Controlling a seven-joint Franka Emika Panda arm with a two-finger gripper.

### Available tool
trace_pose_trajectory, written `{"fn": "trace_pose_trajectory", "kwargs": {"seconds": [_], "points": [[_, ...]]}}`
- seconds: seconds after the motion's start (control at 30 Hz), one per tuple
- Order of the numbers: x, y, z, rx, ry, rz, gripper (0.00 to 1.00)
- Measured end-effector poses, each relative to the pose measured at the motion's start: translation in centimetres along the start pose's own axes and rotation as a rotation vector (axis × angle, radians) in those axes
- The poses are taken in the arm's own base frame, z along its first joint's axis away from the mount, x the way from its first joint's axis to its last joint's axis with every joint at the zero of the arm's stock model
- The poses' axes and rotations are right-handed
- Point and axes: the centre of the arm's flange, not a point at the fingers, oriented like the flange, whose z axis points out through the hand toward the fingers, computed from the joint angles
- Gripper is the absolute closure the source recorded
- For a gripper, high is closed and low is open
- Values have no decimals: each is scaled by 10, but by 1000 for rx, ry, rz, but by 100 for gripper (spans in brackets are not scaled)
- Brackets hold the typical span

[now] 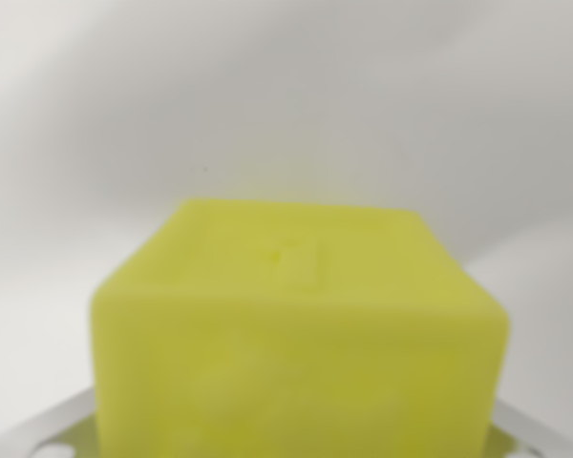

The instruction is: Pick yellow cube

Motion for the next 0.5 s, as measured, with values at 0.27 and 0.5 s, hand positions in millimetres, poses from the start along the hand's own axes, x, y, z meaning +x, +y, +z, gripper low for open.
{"fn": "trace_pose_trajectory", "kwargs": {"seconds": [0.27, 0.5], "points": [[0, 0, -20, 0, 0, 0, 100], [0, 0, -38, 0, 0, 0, 100]]}}
